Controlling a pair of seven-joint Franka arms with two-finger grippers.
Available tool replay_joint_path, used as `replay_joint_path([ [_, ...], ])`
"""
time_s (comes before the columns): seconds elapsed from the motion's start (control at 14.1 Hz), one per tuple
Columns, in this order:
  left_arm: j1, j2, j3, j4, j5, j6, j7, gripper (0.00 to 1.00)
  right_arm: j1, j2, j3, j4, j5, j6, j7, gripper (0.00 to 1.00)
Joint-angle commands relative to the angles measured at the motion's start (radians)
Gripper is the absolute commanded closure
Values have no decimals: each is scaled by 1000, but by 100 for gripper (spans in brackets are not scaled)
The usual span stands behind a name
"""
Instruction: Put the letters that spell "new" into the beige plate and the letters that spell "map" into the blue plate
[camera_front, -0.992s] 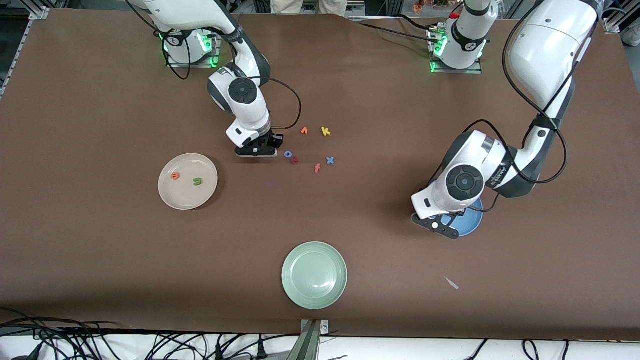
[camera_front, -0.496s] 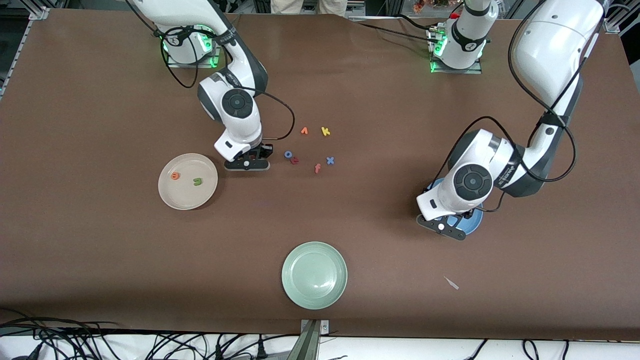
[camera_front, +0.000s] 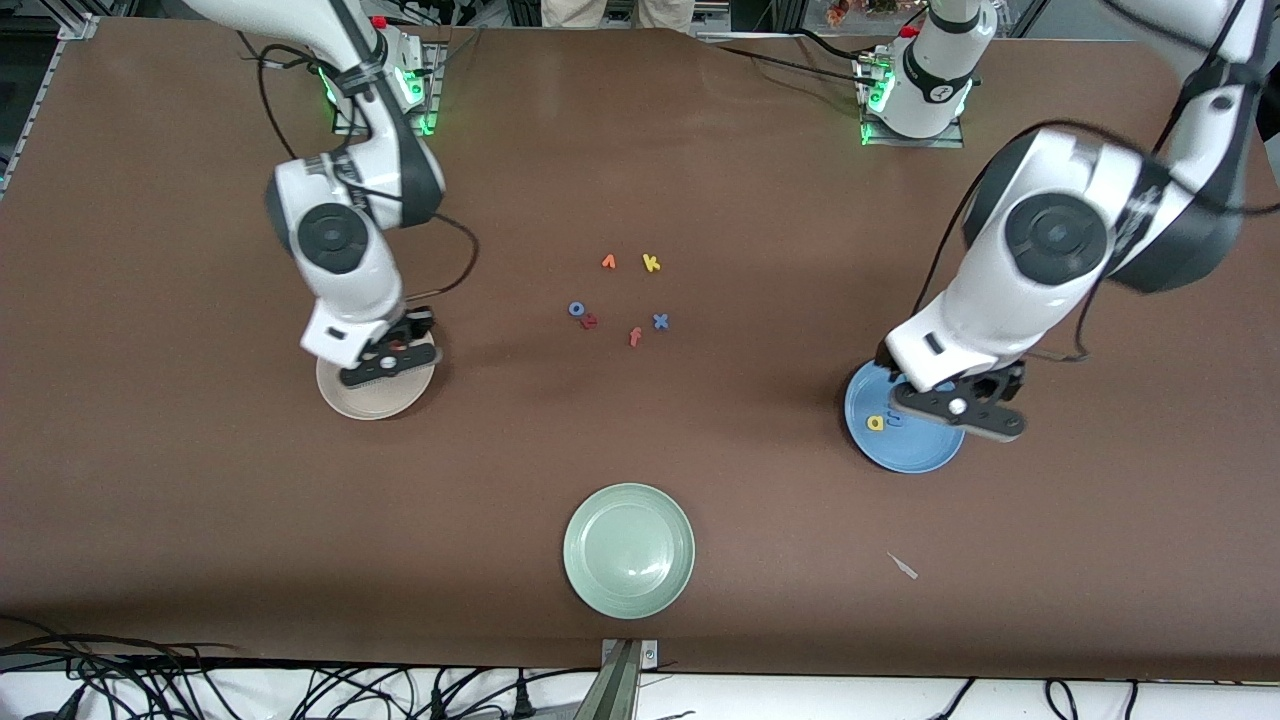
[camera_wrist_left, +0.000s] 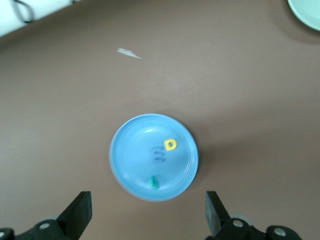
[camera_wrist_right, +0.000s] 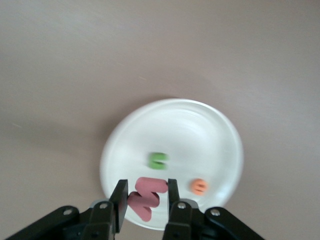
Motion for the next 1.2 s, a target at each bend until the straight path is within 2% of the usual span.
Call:
replay_joint_path([
  [0.0, -6, -74, 34, 83, -58, -95, 4, 0, 11, -55, -53, -113, 6, 61, -81, 83],
  [0.07, 3, -116, 62, 80, -118, -95, 4, 0, 11, -60, -76, -155, 10, 114, -98, 83],
  [0.14, -3, -169, 131, 60, -209, -95, 7, 0, 11, -60, -87, -193, 29, 169, -104, 81],
  [0.21, -21, -223, 207, 26, -285, -92, 11, 0, 11, -57, -87, -207, 52, 186, -104, 74],
  [0.28, -58, -258, 275, -11, -336, -92, 13, 0, 11, -55, -87, -207, 73, 187, -104, 63],
  [0.35, -86, -289, 336, -43, -365, -92, 13, 0, 11, -54, -87, -206, 78, 187, -104, 45],
  [0.42, -107, -324, 358, -86, -370, -90, 17, 0, 11, -51, -87, -204, 78, 187, -104, 34],
  [0.57, -108, -407, 339, -194, -352, -93, 14, 0, 11, -49, -86, -203, 78, 188, -96, 29],
  [0.71, -86, -446, 329, -256, -370, -100, 13, 0, 11, -49, -83, -201, 78, 188, -90, 26],
  [0.99, -86, -441, 337, -249, -370, -104, 16, 0, 18, -51, -77, -151, 79, 164, -52, 26],
  [1.13, -123, -437, 363, -236, -370, -113, 16, 0, 20, -51, -47, -71, 93, 68, 0, 24],
])
